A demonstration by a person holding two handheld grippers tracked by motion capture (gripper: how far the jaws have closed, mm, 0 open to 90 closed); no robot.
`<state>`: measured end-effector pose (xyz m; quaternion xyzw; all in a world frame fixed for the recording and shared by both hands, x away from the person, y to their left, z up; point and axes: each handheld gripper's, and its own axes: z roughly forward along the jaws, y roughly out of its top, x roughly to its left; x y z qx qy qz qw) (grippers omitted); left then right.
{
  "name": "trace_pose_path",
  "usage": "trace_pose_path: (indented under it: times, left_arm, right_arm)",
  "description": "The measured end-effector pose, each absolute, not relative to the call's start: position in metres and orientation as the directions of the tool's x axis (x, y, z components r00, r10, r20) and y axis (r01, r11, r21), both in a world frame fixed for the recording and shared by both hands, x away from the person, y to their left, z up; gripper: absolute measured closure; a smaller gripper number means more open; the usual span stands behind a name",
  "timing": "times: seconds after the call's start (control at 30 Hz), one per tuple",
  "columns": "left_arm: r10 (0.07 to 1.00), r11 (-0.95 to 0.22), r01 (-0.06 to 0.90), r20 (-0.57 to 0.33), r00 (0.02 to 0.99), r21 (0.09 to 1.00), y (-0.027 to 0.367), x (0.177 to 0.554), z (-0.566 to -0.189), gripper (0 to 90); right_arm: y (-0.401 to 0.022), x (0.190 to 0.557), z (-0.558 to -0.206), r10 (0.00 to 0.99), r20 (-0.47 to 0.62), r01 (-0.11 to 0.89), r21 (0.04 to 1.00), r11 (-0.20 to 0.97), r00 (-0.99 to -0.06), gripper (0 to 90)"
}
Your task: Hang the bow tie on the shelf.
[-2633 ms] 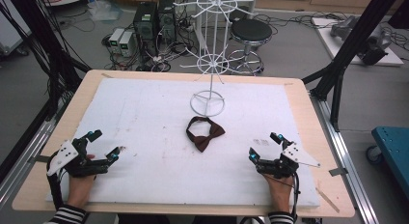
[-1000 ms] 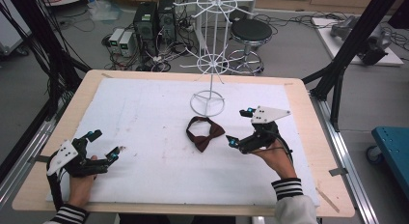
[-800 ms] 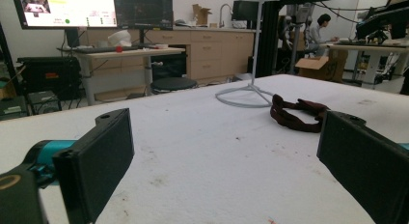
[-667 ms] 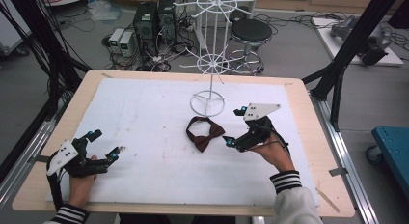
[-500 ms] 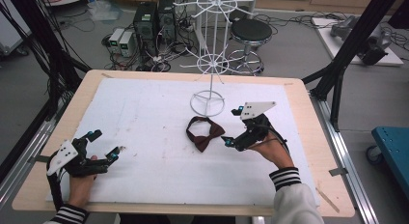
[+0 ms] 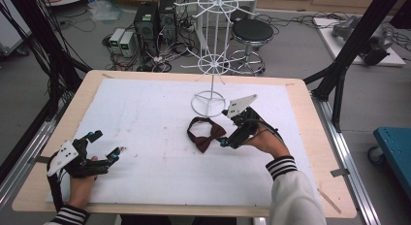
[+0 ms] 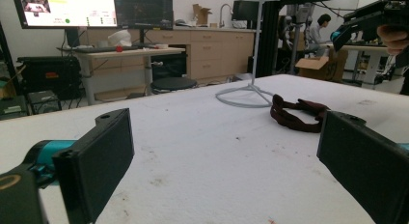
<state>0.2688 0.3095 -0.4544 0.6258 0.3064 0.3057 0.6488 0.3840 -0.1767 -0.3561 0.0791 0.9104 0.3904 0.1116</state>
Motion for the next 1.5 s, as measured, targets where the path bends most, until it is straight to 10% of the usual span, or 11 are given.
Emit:
trace_pose_path:
  times: [1.5]
  left_arm:
    - [0.781,0.027,-0.015,-0.012,0.625,1.0,0.31,0.269,-0.454,6.2]
  right_arm:
    - [-0.127,0.409,-0.412,0.072,-0.148,-0.019,0.539,0.842,-0.986,4.9]
